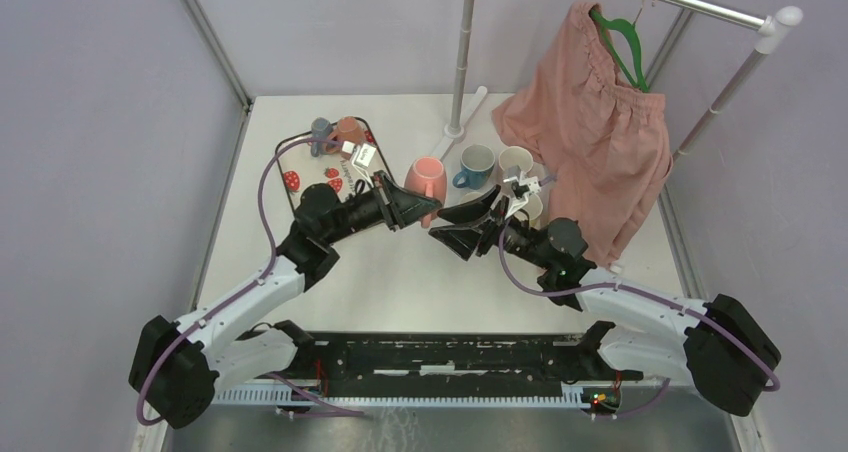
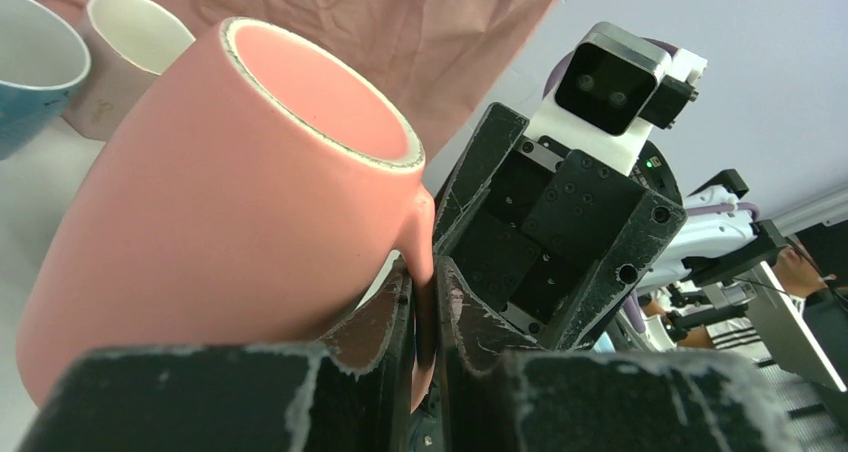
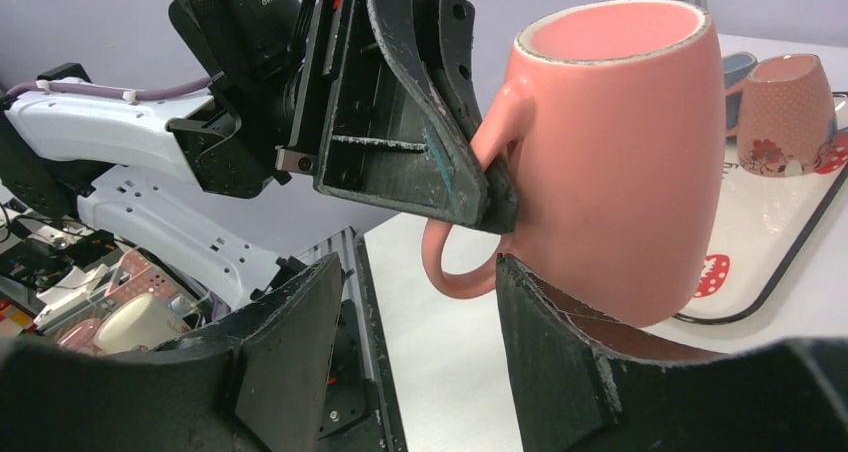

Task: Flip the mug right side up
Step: Turn over the cup on the tray, then place the cup at the center of the board.

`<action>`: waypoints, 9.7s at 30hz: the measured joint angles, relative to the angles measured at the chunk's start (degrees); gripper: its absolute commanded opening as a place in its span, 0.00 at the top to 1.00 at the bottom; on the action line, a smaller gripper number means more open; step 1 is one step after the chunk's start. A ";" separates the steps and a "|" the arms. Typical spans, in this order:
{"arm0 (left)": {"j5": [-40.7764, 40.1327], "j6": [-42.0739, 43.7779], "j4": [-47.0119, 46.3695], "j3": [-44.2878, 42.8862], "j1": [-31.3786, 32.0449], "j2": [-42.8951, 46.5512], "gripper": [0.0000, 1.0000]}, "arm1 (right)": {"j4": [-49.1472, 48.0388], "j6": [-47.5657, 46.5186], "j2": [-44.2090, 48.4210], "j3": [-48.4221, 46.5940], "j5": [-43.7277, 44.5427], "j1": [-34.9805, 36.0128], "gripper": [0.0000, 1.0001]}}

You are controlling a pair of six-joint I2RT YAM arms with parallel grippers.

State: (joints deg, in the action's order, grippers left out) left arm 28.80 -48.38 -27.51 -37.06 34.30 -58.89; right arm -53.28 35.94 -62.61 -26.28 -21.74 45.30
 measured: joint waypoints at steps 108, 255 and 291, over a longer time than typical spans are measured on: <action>-19.65 19.82 43.45 -17.25 7.96 -6.80 0.98 | 39.82 -42.75 6.54 -14.67 24.44 9.33 0.50; -47.50 13.90 53.59 -3.26 4.46 27.28 0.18 | 38.93 -7.10 -8.41 -16.83 26.75 1.44 1.00; -60.22 16.59 64.30 -4.98 4.46 30.34 0.05 | 73.07 -15.06 -39.63 -48.89 47.28 6.84 1.00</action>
State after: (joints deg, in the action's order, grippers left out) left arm -31.42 -31.79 36.80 -42.04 38.76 -28.56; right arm 19.79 20.88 -102.24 -75.18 25.54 52.14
